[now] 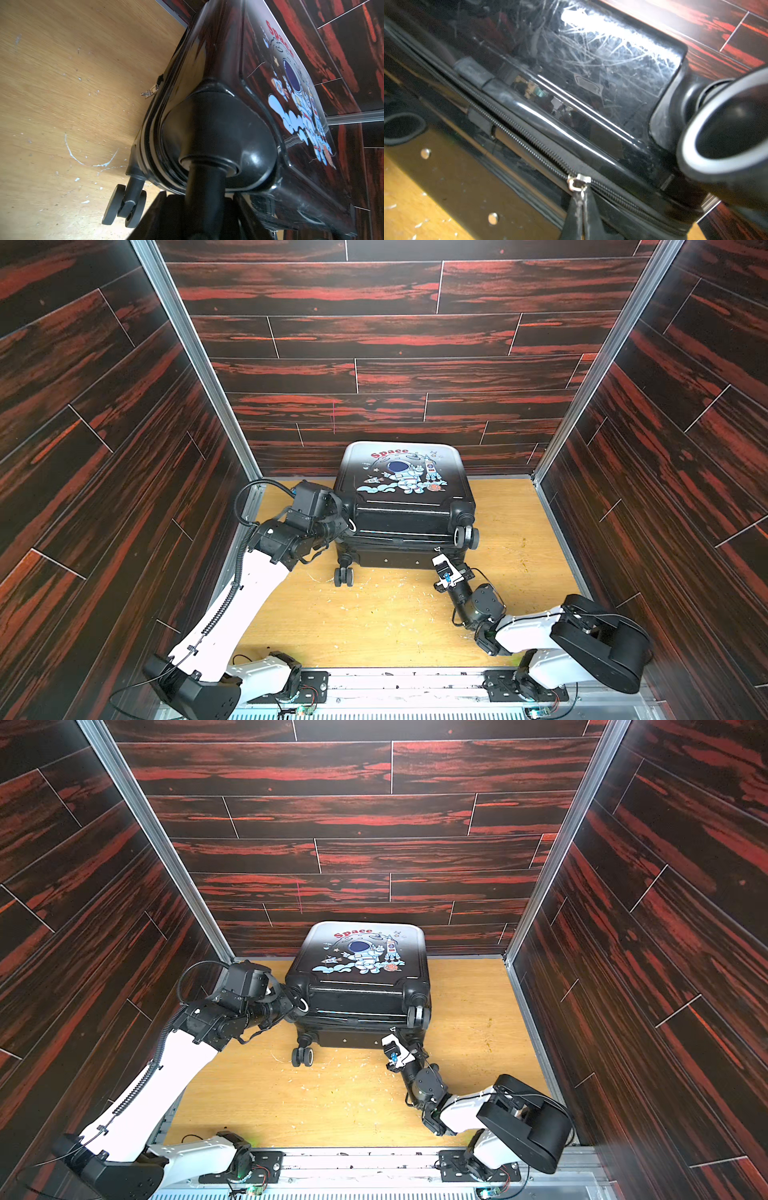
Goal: Open the suitcase zippers
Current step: Unzip the zipper on the suitcase, then adjust the suitcase at the center of the board.
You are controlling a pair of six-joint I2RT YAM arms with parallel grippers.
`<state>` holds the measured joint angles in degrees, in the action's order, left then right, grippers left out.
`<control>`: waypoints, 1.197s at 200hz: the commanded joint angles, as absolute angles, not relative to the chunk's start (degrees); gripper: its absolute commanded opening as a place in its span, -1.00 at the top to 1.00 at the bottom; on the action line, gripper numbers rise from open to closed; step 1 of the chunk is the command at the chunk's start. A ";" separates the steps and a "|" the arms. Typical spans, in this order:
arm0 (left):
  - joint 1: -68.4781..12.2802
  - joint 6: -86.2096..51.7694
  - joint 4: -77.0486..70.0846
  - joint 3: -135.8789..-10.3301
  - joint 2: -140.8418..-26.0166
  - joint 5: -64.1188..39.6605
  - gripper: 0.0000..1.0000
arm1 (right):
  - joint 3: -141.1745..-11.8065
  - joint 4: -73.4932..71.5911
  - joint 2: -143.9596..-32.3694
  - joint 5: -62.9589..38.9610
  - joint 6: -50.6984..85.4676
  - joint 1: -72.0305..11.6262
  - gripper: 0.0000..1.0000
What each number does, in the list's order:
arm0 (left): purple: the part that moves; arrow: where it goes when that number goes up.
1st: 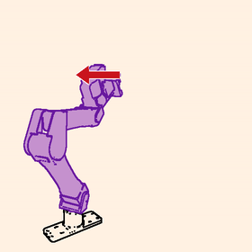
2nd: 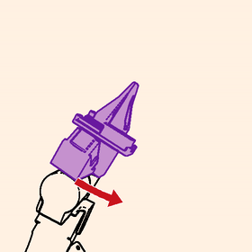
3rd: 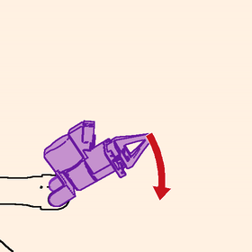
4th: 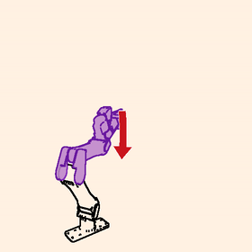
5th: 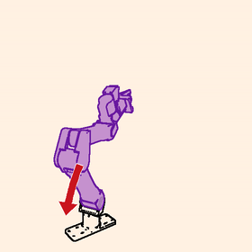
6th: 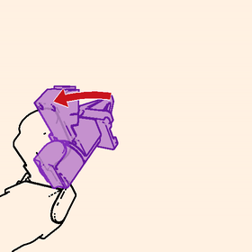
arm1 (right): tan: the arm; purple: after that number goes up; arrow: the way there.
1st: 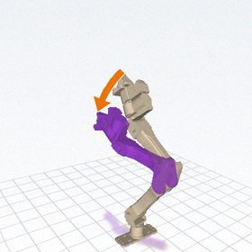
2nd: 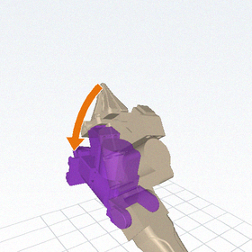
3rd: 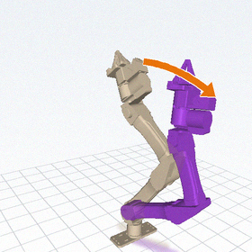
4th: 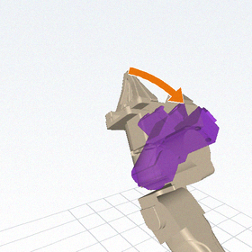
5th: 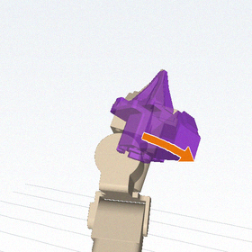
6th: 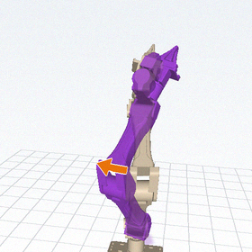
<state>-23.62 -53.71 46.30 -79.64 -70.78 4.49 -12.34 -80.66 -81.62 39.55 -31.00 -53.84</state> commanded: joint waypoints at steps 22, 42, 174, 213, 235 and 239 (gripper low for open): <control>-17.31 -57.07 49.82 -82.04 -67.50 23.04 1.00 | -9.06 -81.88 -74.81 45.69 -32.42 -52.91 1.00; -17.25 -56.18 50.06 -81.77 -67.22 24.26 1.00 | -8.81 -76.21 -70.48 41.41 -28.76 -52.88 1.00; -15.56 -53.36 52.99 -77.41 -62.61 33.64 1.00 | -7.58 -62.66 -54.63 32.64 -9.54 -44.71 1.00; -15.07 -50.26 53.06 -74.75 -62.23 40.04 1.00 | -8.54 -55.73 -53.74 25.00 -2.25 -40.22 1.00; -14.85 -47.21 50.42 -72.09 -62.91 41.34 0.99 | -9.97 -51.49 -53.88 18.62 1.65 -40.26 1.00; -14.85 -46.54 50.47 -72.26 -63.52 41.34 0.78 | -10.21 -50.57 -53.76 17.59 2.78 -40.25 1.00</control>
<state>-20.62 -45.80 47.75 -73.80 -62.85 15.94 -8.27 -52.62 -55.22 18.94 -4.67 -41.93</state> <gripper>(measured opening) 0.498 0.046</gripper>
